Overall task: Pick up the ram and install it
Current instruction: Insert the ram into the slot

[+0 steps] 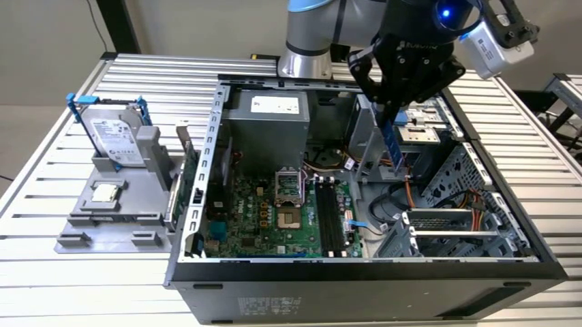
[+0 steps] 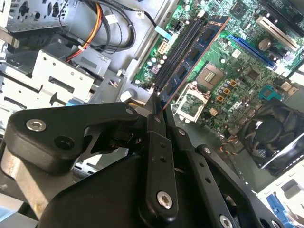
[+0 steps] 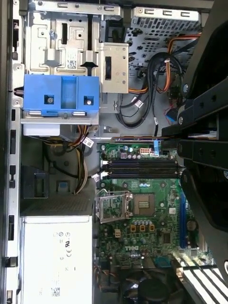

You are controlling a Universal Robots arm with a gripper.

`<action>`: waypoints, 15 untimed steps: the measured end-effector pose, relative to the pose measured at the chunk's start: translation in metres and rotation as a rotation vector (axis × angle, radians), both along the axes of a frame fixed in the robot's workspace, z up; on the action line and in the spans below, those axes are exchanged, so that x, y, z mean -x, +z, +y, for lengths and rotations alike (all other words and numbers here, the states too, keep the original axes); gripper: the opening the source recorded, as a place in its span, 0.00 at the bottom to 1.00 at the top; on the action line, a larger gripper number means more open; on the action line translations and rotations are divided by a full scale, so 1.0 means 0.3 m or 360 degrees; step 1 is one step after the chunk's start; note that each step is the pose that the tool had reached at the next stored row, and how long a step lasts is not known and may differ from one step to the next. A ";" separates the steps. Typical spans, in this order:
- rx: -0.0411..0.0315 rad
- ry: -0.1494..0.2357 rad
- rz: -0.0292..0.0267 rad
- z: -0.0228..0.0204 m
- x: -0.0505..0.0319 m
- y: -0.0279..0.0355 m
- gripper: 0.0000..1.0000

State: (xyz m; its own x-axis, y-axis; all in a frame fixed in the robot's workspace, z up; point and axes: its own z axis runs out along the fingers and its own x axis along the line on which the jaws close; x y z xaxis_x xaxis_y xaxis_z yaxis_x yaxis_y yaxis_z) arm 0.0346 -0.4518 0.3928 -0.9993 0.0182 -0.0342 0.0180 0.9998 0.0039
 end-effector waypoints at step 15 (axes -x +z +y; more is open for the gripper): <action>0.0014 -0.0047 -0.00012 0.000 -0.001 -0.030 0.00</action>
